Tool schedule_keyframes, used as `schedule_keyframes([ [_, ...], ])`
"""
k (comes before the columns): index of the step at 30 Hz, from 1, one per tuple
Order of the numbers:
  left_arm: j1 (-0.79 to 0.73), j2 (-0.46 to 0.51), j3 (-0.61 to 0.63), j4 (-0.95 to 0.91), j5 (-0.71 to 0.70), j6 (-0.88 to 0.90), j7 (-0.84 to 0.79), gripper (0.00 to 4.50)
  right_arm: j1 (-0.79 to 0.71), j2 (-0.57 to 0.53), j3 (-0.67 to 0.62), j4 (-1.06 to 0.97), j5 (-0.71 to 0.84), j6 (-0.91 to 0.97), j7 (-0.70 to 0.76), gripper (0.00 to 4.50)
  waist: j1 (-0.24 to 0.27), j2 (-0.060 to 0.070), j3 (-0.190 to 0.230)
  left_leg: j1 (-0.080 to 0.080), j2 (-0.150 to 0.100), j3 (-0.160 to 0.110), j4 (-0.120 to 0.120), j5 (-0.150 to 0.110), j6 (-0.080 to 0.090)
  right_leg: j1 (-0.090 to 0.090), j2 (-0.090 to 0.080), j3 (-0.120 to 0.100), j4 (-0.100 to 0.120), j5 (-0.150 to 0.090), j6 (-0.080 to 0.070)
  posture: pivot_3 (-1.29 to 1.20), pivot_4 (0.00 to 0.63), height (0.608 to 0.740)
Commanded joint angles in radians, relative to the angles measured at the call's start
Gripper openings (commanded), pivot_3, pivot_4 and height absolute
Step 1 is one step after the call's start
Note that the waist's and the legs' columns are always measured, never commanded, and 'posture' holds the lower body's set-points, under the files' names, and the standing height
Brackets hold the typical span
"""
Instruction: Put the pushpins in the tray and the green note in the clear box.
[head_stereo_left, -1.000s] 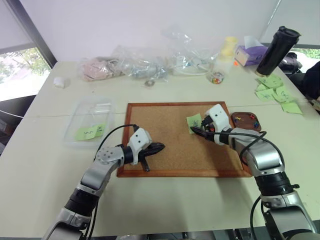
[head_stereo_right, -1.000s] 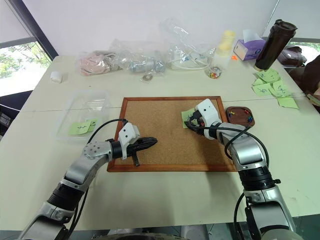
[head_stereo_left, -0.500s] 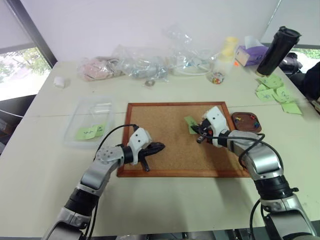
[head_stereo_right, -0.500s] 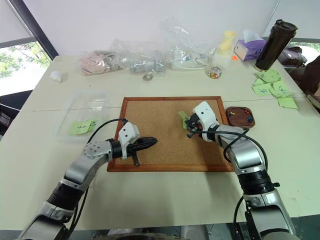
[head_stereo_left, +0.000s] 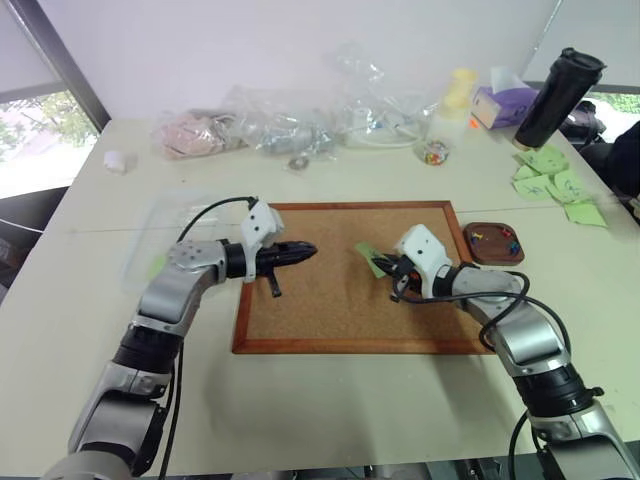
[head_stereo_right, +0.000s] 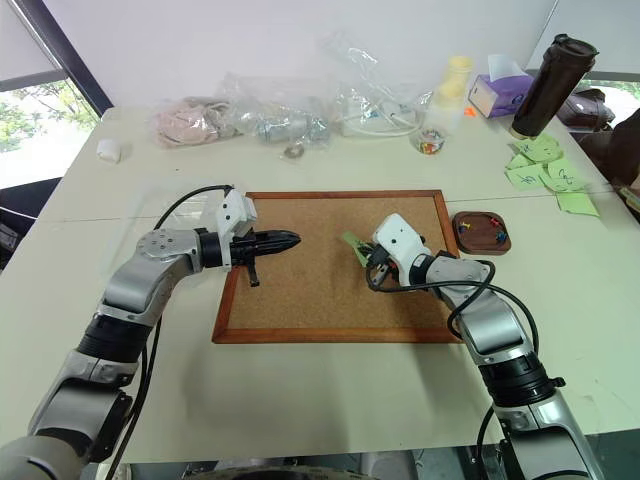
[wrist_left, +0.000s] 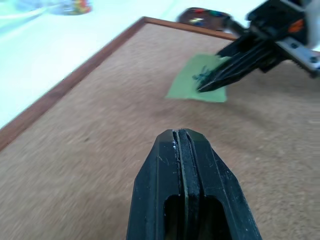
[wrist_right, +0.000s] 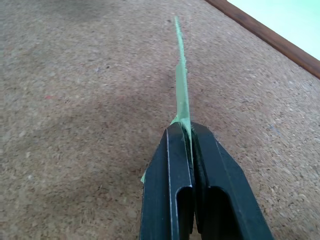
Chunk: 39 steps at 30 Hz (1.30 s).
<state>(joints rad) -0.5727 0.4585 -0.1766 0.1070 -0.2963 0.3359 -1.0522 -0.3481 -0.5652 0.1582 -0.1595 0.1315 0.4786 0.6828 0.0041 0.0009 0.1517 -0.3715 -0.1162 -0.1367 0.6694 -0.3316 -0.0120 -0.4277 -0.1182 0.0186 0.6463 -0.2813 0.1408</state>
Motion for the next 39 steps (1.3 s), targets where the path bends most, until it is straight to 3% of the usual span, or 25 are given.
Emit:
schedule_keyframes([
  [1, -0.067, 0.002, -0.045, 0.037, 0.033, -0.090, -0.088, 0.00, -0.010, -0.010, 0.012, -0.069, -0.013, -0.019, 0.017, 0.06, 0.000, 0.000, 0.000, 0.000, 0.000, 0.000, 0.000, 0.000, 0.000, 0.000, 0.000, 0.000, 0.000, 0.000, 0.000, 0.00, 0.150, 0.740],
  [3, -0.103, -0.005, -0.073, 0.092, 0.064, -0.134, -0.115, 0.00, -0.005, -0.012, 0.018, -0.090, -0.008, -0.006, 0.031, 0.06, 0.000, 0.000, 0.000, -0.001, 0.000, 0.000, 0.001, 0.000, 0.000, 0.000, 0.000, 0.000, 0.000, 0.000, 0.000, 0.00, 0.150, 0.740],
  [4, -0.117, -0.014, -0.075, 0.116, 0.068, -0.151, -0.122, 0.33, -0.002, -0.014, 0.021, -0.102, -0.005, 0.002, 0.037, 0.02, 0.000, 0.000, 0.000, -0.001, 0.000, 0.000, 0.001, 0.000, 0.000, 0.000, 0.000, 0.000, 0.000, 0.000, 0.000, 0.00, 0.150, 0.740],
  [6, -0.144, -0.028, -0.079, 0.163, 0.081, -0.196, -0.133, 1.00, 0.006, -0.020, 0.031, -0.123, -0.006, 0.007, 0.050, 0.00, 0.000, 0.000, 0.000, -0.001, 0.000, 0.000, 0.001, 0.000, 0.000, 0.000, 0.000, 0.000, 0.000, 0.000, 0.000, 0.00, 0.150, 0.740],
  [10, -0.186, -0.052, -0.098, 0.267, 0.139, -0.334, -0.148, 2.96, 0.013, -0.021, 0.041, -0.149, -0.015, 0.016, 0.055, 0.00, 0.000, 0.000, 0.000, -0.001, 0.000, 0.000, 0.001, 0.000, 0.000, 0.000, 0.000, -0.001, 0.000, 0.000, 0.000, 0.00, 0.150, 0.740],
  [27, -0.293, -0.181, -0.113, 0.524, 0.196, -0.458, -0.201, 2.96, 0.024, -0.029, 0.063, -0.194, -0.032, 0.034, 0.067, 0.00, 0.003, 0.000, 0.000, -0.004, -0.002, -0.003, 0.010, 0.000, 0.000, 0.001, 0.000, -0.003, 0.004, 0.000, 0.000, 0.00, 0.150, 0.740],
  [30, -0.289, -0.182, -0.112, 0.519, 0.193, -0.449, -0.224, 2.12, 0.020, -0.033, 0.062, -0.188, -0.036, 0.033, 0.067, 0.00, 0.002, 0.000, 0.000, -0.004, -0.002, -0.003, 0.010, 0.000, 0.000, 0.001, 0.000, -0.003, 0.004, 0.000, 0.000, 0.00, 0.150, 0.740],
  [34, -0.280, -0.177, -0.096, 0.492, 0.172, -0.412, -0.248, 0.23, 0.016, -0.036, 0.060, -0.180, -0.039, 0.029, 0.068, 0.00, 0.003, 0.000, 0.000, -0.004, -0.002, -0.003, 0.011, 0.000, 0.000, 0.001, 0.000, -0.003, 0.004, 0.000, 0.000, 0.00, 0.150, 0.740],
  [35, -0.278, -0.173, -0.091, 0.478, 0.165, -0.396, -0.253, 0.06, 0.016, -0.038, 0.059, -0.178, -0.040, 0.028, 0.070, 0.00, 0.003, 0.000, 0.000, -0.004, -0.002, -0.003, 0.011, 0.000, 0.000, 0.001, 0.000, -0.003, 0.004, 0.000, 0.000, 0.00, 0.150, 0.740],
  [39, -0.276, -0.163, -0.075, 0.450, 0.162, -0.365, -0.250, 0.06, 0.012, -0.040, 0.055, -0.171, -0.042, 0.029, 0.071, 0.00, 0.002, 0.000, 0.000, -0.004, -0.002, -0.003, 0.011, 0.000, 0.000, 0.001, 0.000, -0.003, 0.004, 0.000, 0.000, 0.00, 0.150, 0.740],
])
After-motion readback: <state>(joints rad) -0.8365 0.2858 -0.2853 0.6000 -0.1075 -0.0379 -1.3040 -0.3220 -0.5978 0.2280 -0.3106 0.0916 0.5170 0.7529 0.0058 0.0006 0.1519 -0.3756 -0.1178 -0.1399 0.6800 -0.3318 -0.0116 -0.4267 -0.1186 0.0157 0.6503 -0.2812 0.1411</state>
